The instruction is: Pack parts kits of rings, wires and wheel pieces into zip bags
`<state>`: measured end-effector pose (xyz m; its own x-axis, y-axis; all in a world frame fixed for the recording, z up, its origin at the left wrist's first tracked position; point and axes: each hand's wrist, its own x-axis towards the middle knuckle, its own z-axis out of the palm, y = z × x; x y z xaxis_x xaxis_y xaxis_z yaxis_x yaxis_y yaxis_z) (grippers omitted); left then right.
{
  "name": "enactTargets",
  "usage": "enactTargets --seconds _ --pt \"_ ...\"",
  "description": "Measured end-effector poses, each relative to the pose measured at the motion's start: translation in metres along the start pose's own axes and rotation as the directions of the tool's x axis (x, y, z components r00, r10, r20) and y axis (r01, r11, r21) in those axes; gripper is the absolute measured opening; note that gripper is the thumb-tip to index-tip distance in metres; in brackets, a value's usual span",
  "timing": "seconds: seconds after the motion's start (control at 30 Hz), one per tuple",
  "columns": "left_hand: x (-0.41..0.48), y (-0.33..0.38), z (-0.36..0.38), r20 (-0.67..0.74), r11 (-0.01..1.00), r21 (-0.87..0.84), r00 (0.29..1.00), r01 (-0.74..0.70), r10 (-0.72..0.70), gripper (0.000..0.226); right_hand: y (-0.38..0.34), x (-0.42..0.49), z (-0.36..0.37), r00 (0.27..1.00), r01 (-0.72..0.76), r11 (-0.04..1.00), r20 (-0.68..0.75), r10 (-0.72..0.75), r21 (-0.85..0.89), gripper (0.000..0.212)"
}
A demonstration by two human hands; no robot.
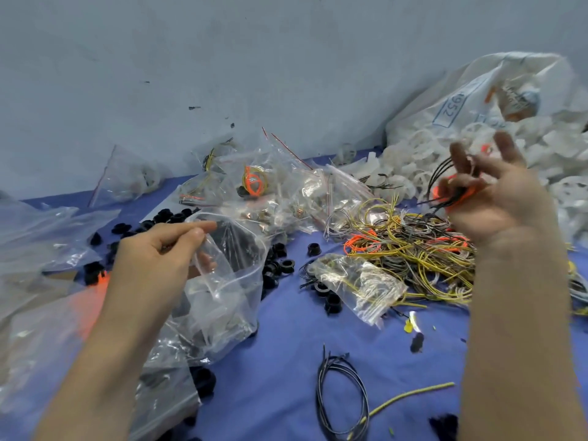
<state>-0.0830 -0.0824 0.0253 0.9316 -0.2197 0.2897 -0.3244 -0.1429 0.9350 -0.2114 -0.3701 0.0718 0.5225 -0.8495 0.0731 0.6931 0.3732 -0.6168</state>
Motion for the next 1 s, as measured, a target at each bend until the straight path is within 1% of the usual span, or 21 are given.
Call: enactTargets --seconds 0.07,0.1,0.13,0.17,0.2,0.23,0.27,0.3,0.33,0.4,0.5,0.57,0.63,0.73,0.77,0.8,0.83,0.87,0.9,0.97,1.0 --pt "-0.001 -0.001 0.0 0.018 1.0 0.02 1.0 -0.008 0.007 0.03 -0.012 -0.007 0.005 0.986 0.15 0.984 0.088 -0.142 -0.095 0.029" --pt "0.0 -0.001 0.0 0.023 1.0 0.025 1.0 -0.011 0.011 0.029 -0.016 -0.008 0.009 0.957 0.267 0.942 0.169 -0.234 -0.205 0.027" --pt "0.0 -0.001 -0.001 0.027 1.0 0.027 1.0 -0.015 0.014 0.03 -0.016 -0.008 0.014 0.913 0.383 0.853 0.285 -0.291 -0.355 0.026" --pt "0.0 -0.001 -0.001 0.028 1.0 0.027 1.0 -0.014 0.013 0.032 -0.01 -0.006 0.017 0.867 0.477 0.699 0.413 -0.278 -0.532 0.028" --pt "0.0 0.0 -0.002 0.032 1.0 0.027 0.999 -0.01 0.009 0.035 0.0 -0.003 0.017 0.836 0.535 0.474 0.518 -0.179 -0.7 0.03" --pt "0.0 0.001 -0.002 0.037 1.0 0.026 0.999 -0.004 0.003 0.037 0.016 0.001 0.012 0.826 0.554 0.203 0.564 -0.009 -0.808 0.031" --pt "0.0 0.001 -0.002 0.042 1.0 0.023 0.999 0.004 -0.005 0.039 0.033 0.007 0.002 0.825 0.555 -0.06 0.54 0.168 -0.829 0.028" --pt "-0.001 0.002 -0.001 0.044 1.0 0.018 0.999 0.012 -0.013 0.04 0.05 0.012 -0.013 0.82 0.563 -0.261 0.489 0.299 -0.784 0.024" --pt "-0.001 0.003 -0.002 0.046 1.0 0.014 0.999 0.014 -0.015 0.04 0.065 0.016 -0.031 0.811 0.577 -0.393 0.447 0.378 -0.716 0.024" --pt "-0.002 0.003 -0.002 0.049 1.0 0.014 0.999 0.004 -0.005 0.043 0.082 0.024 -0.065 0.817 0.575 -0.544 0.396 0.419 -0.611 0.03" --pt "0.0 0.001 -0.004 0.047 1.0 0.014 0.999 0.018 -0.019 0.045 0.086 0.034 -0.079 0.828 0.553 -0.617 0.455 0.328 -0.56 0.024" --pt "0.001 0.0 -0.004 0.043 0.999 -0.001 0.998 0.041 -0.041 0.047 0.08 0.04 -0.071 0.837 0.527 -0.555 0.507 0.207 -0.644 0.026" --pt "0.002 0.0 -0.004 0.047 0.999 -0.007 0.998 0.051 -0.051 0.049 0.069 0.044 -0.056 0.841 0.528 -0.375 0.532 0.103 -0.762 0.029" --pt "0.0 0.002 -0.002 0.071 0.999 0.027 0.997 0.033 -0.035 0.053 0.048 0.042 -0.032 0.848 0.528 -0.018 0.526 0.071 -0.849 0.019" --pt "0.0 0.004 -0.001 0.075 0.999 0.047 0.997 0.022 -0.026 0.054 0.041 0.04 -0.025 0.848 0.526 0.057 0.528 0.031 -0.848 0.019" --pt "-0.001 0.006 0.0 0.078 0.998 0.065 0.997 0.014 -0.019 0.055 0.036 0.039 -0.02 0.843 0.538 0.074 0.538 -0.021 -0.84 0.019" --pt "-0.002 0.007 0.001 0.076 0.997 0.073 0.997 0.011 -0.016 0.054 0.03 0.04 -0.017 0.833 0.553 0.035 0.551 -0.051 -0.832 0.018" --pt "-0.004 0.009 0.001 0.071 0.998 0.07 0.997 0.012 -0.017 0.052 0.024 0.041 -0.014 0.834 0.55 -0.063 0.551 -0.007 -0.833 0.018" --pt "-0.005 0.011 0.001 0.066 0.998 0.06 0.998 0.012 -0.016 0.05 0.02 0.041 -0.012 0.855 0.519 -0.172 0.506 0.114 -0.838 0.016" --pt "-0.007 0.014 0.001 0.065 0.999 0.038 0.998 0.011 -0.014 0.045 0.017 0.042 -0.013 0.896 0.37 -0.321 0.244 0.37 -0.872 0.011" --pt "-0.007 0.016 0.002 0.07 0.999 0.031 0.997 0.01 -0.012 0.044 0.016 0.043 -0.016 0.898 0.299 -0.356 0.135 0.419 -0.885 0.01"
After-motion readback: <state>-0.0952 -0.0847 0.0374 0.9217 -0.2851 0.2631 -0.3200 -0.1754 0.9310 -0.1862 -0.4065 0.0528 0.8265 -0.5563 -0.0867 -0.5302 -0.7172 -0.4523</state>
